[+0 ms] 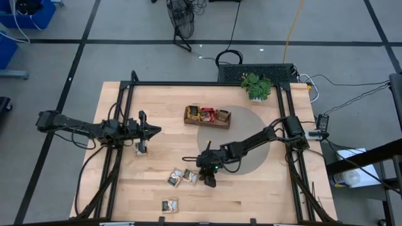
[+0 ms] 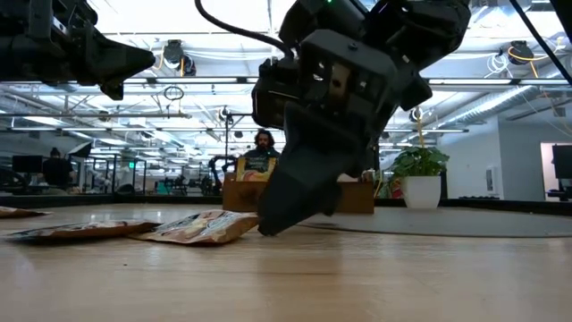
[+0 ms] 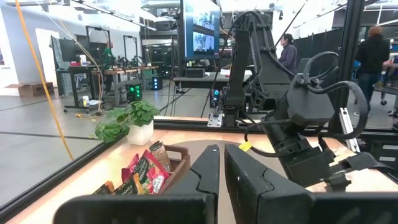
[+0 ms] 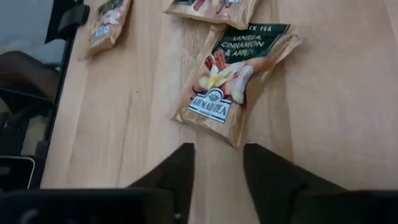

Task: Pick & Place Tea
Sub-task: Put the brown tea bag into the right section of the wooden organizer

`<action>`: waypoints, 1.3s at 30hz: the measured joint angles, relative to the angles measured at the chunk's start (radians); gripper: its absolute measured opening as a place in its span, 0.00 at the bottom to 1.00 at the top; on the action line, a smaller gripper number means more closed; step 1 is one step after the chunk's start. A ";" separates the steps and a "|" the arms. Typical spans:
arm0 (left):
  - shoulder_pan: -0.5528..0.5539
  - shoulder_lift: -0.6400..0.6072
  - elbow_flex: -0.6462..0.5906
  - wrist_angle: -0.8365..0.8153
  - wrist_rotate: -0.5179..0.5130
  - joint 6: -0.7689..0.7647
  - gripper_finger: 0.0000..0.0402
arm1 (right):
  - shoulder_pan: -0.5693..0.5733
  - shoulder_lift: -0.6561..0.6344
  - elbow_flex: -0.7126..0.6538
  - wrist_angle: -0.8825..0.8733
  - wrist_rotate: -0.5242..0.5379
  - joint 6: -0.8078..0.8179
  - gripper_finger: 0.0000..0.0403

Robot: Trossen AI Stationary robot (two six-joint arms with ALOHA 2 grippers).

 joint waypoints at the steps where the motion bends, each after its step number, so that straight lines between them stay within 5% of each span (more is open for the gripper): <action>1: 0.000 0.000 0.000 0.000 0.000 0.000 0.08 | 0.000 0.000 0.000 0.008 0.011 0.001 0.34; 6: 0.000 0.000 0.000 0.000 0.000 0.000 0.08 | -0.006 0.001 -0.001 0.055 0.026 0.000 0.44; 11: 0.000 0.000 0.000 0.000 0.000 0.000 0.08 | -0.015 0.001 -0.001 0.061 0.048 -0.004 0.43; 18: 0.000 0.000 0.000 0.000 0.000 0.000 0.08 | -0.019 0.030 0.000 0.091 0.041 -0.034 0.32; 22: 0.000 0.000 0.000 0.000 0.000 0.000 0.08 | -0.018 0.081 0.003 0.155 -0.058 -0.042 0.23; 28: 0.000 0.000 0.000 0.000 0.000 0.000 0.08 | -0.010 0.099 0.002 0.175 -0.061 -0.134 0.03; 39: 0.000 0.000 0.000 0.000 0.000 0.000 0.08 | 0.003 0.075 -0.001 0.188 0.014 -0.257 0.00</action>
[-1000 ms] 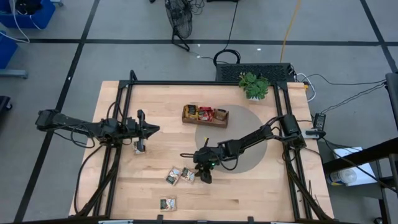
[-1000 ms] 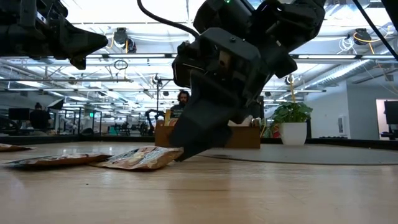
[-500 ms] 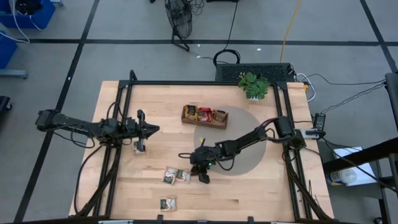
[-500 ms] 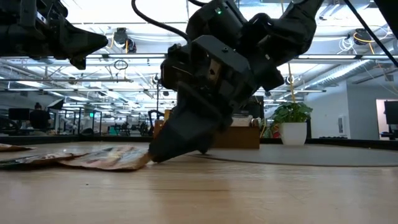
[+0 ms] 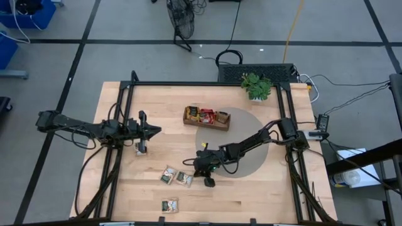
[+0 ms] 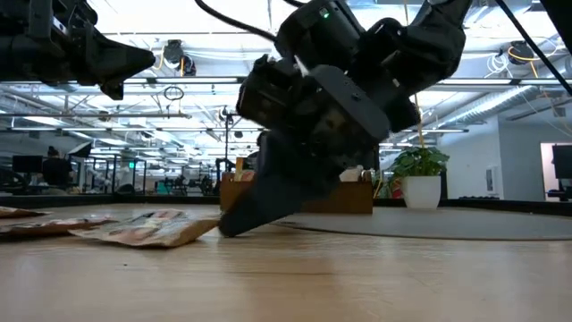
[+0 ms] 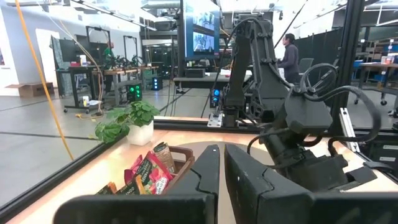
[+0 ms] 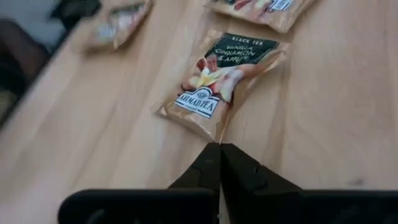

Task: Pick & Place Tea
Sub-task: Put the brown tea bag into the right section of the wooden organizer

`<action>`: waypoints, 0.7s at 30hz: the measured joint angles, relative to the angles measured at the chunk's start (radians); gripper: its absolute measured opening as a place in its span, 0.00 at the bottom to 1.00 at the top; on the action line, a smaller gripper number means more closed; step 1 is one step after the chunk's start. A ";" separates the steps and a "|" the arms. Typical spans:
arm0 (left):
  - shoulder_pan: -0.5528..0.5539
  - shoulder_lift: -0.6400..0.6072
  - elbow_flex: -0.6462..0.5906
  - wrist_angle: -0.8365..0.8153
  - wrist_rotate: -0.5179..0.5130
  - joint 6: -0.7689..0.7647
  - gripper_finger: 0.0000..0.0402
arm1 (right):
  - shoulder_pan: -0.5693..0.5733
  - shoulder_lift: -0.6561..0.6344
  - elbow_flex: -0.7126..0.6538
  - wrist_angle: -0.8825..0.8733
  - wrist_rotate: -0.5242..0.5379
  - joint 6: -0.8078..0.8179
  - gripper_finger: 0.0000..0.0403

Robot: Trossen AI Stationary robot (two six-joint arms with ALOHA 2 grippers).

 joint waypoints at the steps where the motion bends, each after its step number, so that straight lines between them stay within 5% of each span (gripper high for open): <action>1: 0.000 0.000 0.000 0.000 0.000 0.000 0.08 | 0.002 -0.013 0.000 -0.006 0.002 -0.027 0.01; 7: 0.000 0.000 0.000 -0.001 0.000 0.000 0.08 | 0.017 -0.114 -0.003 -0.028 0.010 -0.226 0.02; 12: 0.000 0.000 0.000 0.000 0.000 0.000 0.08 | 0.082 -0.145 0.000 -0.102 0.174 -0.603 0.04; 16: 0.000 0.000 0.000 0.000 0.000 0.000 0.08 | 0.154 -0.137 -0.001 -0.119 0.381 -0.922 0.15; 21: 0.000 0.000 0.000 -0.001 0.000 0.000 0.08 | 0.175 -0.113 -0.001 -0.082 0.502 -1.040 0.36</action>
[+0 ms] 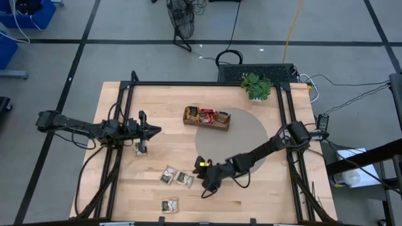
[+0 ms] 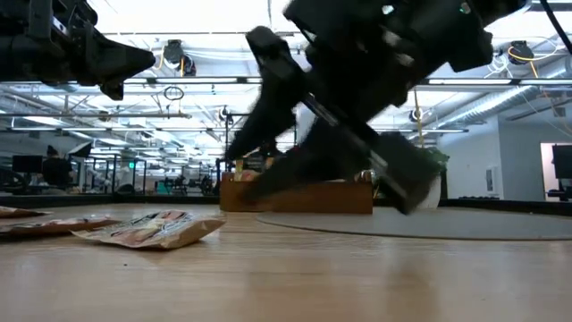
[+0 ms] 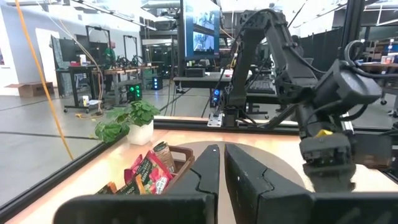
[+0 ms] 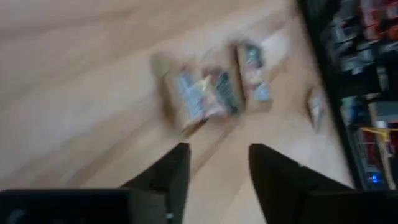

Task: Pick & Place Tea
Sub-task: Put the brown tea bag into the right section of the wooden organizer

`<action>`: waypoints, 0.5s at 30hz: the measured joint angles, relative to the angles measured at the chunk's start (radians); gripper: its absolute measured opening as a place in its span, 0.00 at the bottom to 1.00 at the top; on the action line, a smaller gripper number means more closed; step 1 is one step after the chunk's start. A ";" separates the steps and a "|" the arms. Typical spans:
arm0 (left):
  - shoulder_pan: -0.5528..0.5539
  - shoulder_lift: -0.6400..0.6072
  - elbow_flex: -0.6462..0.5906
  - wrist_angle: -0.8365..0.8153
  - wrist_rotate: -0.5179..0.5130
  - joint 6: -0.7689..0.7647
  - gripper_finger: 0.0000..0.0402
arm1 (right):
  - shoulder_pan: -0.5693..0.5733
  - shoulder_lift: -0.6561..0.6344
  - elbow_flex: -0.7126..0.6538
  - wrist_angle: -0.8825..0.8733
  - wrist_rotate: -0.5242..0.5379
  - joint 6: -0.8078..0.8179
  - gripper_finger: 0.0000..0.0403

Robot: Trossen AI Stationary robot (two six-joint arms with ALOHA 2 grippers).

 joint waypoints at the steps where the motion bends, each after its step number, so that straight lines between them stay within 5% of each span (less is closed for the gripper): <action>1: 0.000 0.000 0.000 0.000 0.000 0.000 0.08 | -0.005 0.007 0.003 0.020 0.001 0.001 0.40; 7: 0.000 0.000 0.000 0.000 0.000 0.000 0.08 | -0.014 0.065 0.004 0.064 0.000 -0.025 0.52; 15: 0.000 0.000 0.000 0.000 0.000 0.000 0.08 | -0.022 0.084 0.005 0.131 -0.071 -0.074 0.48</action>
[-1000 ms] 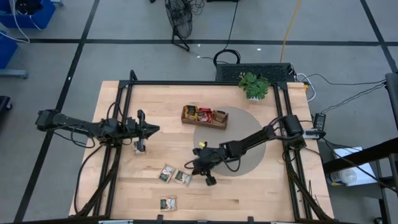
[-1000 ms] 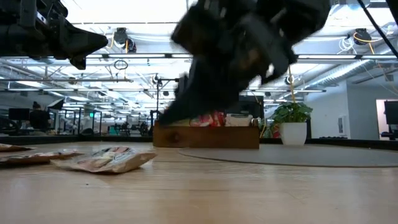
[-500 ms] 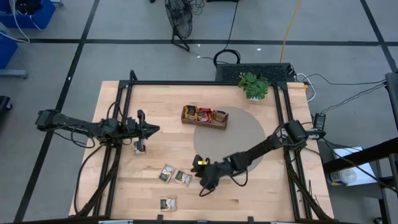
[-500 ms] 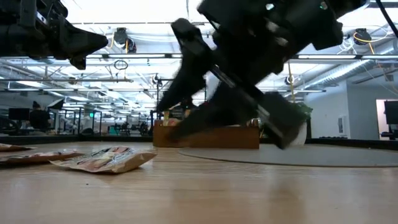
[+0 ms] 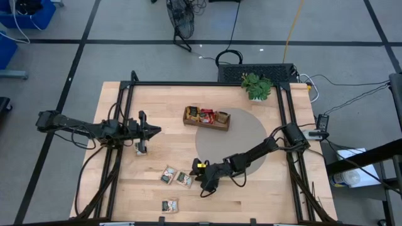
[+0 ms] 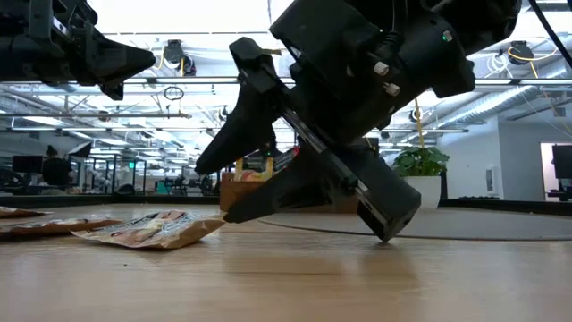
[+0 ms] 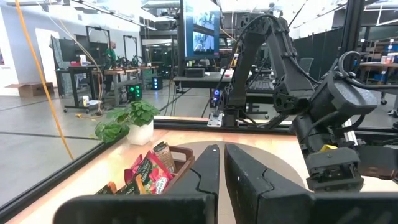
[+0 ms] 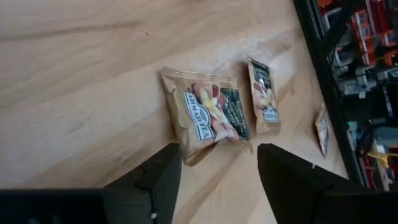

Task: Pick & Place Tea
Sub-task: Put the brown tea bag into the right section of the wooden organizer

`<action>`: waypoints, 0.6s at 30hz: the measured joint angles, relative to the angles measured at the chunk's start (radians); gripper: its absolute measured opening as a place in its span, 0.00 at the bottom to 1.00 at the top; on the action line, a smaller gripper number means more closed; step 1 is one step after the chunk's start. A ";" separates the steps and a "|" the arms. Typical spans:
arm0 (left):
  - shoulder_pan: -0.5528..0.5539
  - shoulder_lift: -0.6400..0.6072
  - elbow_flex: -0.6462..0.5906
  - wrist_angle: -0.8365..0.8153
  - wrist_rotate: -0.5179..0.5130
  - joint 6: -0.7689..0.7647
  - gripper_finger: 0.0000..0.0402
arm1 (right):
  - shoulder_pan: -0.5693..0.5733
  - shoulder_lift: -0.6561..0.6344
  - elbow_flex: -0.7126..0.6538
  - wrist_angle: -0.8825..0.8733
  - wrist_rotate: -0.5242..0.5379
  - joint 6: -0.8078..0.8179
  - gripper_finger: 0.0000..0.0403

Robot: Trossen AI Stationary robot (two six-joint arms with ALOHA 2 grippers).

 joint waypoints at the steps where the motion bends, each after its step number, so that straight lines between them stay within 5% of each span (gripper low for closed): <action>1: 0.000 0.000 0.000 0.000 0.000 0.000 0.08 | -0.002 0.000 0.000 0.000 -0.008 -0.002 0.47; 5: 0.000 0.000 0.000 0.000 0.000 0.000 0.08 | -0.004 0.000 0.000 -0.002 0.017 0.022 0.42; 12: 0.000 0.000 0.000 0.000 0.000 0.000 0.08 | 0.024 -0.139 -0.006 -0.151 0.426 0.325 0.25; 18: 0.000 0.000 0.000 0.000 0.000 0.000 0.08 | 0.029 -0.426 -0.133 -0.297 0.318 0.580 0.04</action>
